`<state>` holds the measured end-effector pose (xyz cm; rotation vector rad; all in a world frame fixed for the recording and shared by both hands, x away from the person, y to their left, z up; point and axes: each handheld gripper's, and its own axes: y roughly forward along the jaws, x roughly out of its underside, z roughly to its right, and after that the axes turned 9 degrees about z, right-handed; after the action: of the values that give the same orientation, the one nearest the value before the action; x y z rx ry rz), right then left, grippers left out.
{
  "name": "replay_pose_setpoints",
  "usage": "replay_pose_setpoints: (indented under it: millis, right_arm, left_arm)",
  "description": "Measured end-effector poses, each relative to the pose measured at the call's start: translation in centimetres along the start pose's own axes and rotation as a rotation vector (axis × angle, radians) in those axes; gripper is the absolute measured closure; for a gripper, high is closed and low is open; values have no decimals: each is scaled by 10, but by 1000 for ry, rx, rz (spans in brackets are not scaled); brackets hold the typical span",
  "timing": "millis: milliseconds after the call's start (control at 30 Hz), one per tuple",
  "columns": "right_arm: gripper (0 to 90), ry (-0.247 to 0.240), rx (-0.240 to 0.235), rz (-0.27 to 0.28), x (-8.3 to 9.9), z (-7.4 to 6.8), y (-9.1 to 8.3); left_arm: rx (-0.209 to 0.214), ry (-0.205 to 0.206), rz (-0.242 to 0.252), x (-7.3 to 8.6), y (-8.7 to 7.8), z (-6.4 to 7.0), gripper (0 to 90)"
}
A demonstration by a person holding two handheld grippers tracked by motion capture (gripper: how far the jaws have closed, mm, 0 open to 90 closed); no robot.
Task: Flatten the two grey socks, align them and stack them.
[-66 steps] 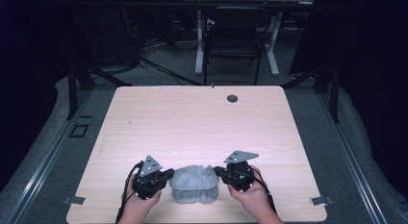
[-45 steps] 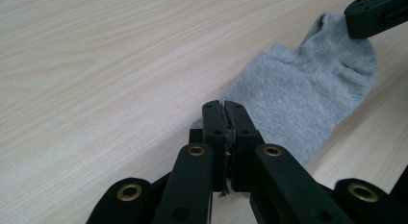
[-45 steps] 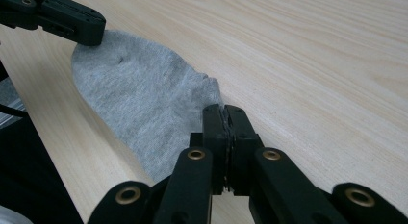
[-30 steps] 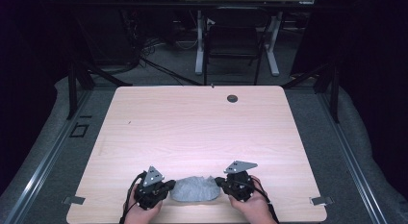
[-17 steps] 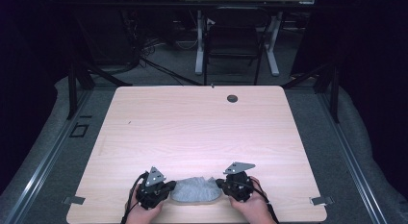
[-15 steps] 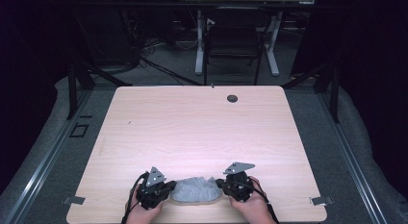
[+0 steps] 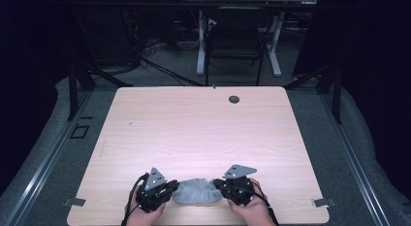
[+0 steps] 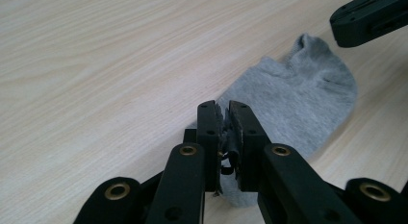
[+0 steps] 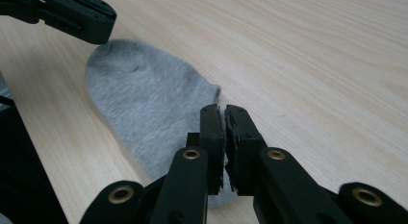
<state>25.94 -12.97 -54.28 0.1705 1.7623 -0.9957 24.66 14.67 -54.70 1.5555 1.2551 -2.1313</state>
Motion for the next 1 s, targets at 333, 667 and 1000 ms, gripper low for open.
replay_pose_setpoints:
  millis: [333,667,1000]
  right_arm:
    - [855,-30,6,-62,8,-5,17]
    - [889,-21,0,-118,15,-3,23]
    - [900,-6,-9,-118,19,-3,23]
  left_arm:
    - [14,11,-58,8,9,2,862]
    - [18,5,-93,16,14,0,886]
    - [19,7,-110,20,18,-1,895]
